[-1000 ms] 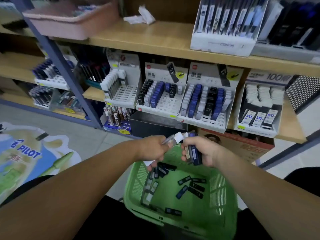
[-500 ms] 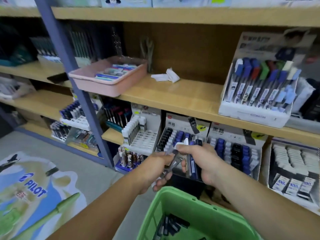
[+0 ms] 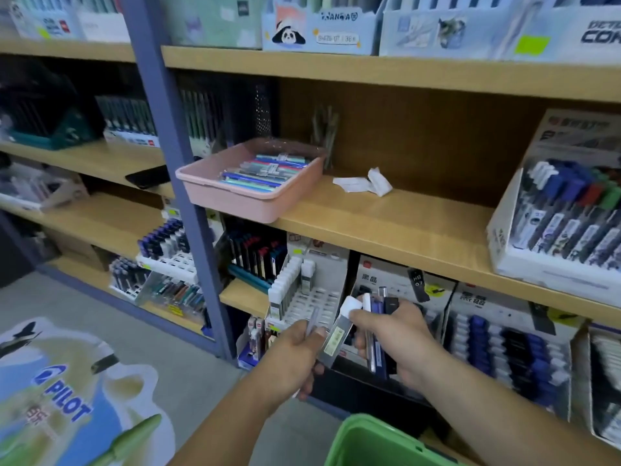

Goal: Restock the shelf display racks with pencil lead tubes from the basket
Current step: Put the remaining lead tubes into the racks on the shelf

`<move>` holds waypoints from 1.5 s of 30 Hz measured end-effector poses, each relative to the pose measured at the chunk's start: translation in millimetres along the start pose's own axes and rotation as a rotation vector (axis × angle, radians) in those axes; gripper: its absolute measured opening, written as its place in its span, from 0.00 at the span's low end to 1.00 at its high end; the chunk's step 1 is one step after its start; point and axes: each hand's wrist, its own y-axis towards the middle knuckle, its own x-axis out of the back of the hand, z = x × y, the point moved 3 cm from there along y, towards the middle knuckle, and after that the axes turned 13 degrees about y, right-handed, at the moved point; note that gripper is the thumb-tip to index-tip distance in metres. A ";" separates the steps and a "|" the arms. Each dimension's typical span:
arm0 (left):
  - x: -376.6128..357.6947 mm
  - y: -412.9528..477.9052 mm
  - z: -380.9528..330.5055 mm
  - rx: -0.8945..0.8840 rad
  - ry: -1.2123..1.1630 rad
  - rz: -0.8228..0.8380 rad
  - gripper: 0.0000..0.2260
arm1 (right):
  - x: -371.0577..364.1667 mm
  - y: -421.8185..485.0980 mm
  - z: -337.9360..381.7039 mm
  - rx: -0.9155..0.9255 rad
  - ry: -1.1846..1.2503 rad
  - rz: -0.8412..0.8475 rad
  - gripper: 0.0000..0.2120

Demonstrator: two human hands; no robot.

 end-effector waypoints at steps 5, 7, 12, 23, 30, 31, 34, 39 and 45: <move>13.9 12.1 -0.8 -0.023 0.108 -0.130 0.11 | -22.9 18.7 21.2 0.123 -0.112 -0.063 0.11; 25.8 20.4 3.9 -0.006 0.167 -0.182 0.09 | -31.9 24.7 27.2 0.168 -0.181 -0.055 0.10; 36.0 35.0 15.9 -0.015 0.024 -0.243 0.05 | -52.1 43.8 30.6 0.195 -0.278 -0.028 0.05; 33.4 58.1 15.5 -0.070 -0.145 -0.289 0.09 | -64.2 65.9 3.7 0.061 -0.129 0.119 0.12; 27.8 59.4 8.7 -0.023 -0.257 -0.091 0.12 | -51.7 72.8 20.8 0.114 -0.259 0.373 0.12; 27.9 59.4 8.9 0.002 -0.288 -0.078 0.11 | -50.4 72.9 23.5 0.115 -0.270 0.403 0.12; 28.8 59.9 10.9 0.061 -0.362 -0.043 0.11 | -50.7 73.7 30.9 0.152 -0.350 0.433 0.12; 28.8 65.2 14.1 0.104 -0.411 -0.117 0.11 | -55.7 82.1 30.7 0.180 -0.353 0.384 0.14; 32.0 73.1 27.4 -0.035 -0.099 -0.338 0.08 | -56.8 96.0 20.2 0.215 -0.350 0.158 0.09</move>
